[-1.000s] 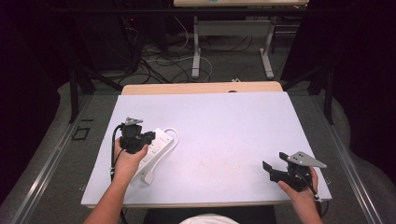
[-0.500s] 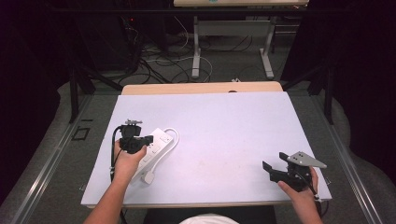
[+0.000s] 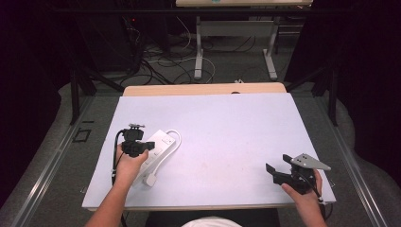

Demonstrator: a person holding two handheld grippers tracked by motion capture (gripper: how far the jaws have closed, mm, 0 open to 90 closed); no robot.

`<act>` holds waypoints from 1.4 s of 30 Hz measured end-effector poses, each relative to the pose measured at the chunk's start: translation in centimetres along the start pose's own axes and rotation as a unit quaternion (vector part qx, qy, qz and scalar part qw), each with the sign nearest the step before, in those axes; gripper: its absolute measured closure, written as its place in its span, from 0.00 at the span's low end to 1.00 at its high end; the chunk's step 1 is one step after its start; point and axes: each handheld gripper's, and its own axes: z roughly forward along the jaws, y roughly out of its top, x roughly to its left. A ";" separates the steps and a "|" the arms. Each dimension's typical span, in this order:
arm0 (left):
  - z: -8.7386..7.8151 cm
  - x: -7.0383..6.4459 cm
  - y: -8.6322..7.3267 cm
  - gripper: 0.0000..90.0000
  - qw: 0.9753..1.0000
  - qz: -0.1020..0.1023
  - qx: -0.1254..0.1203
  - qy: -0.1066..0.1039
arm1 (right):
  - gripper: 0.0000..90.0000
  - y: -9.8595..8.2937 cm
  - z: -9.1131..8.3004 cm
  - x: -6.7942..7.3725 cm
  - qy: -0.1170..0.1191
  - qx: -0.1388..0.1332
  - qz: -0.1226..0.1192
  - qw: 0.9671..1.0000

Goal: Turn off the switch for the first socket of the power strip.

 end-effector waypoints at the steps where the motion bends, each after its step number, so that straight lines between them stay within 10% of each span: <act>1: 0.2 0.0 -0.1 1.00 1.000 -0.002 -0.003 0.002 | 0.24 0.0 0.0 0.0 0.000 0.000 0.000 1.000; 24: 1.6 0.7 -0.4 1.00 0.999 -0.006 0.048 -0.004 | 0.24 0.0 0.0 0.0 0.002 -0.003 0.001 1.000; 42: 1.9 0.7 -0.7 1.00 0.999 -0.010 0.039 0.002 | 0.24 0.0 0.0 0.0 0.002 -0.002 -0.001 1.000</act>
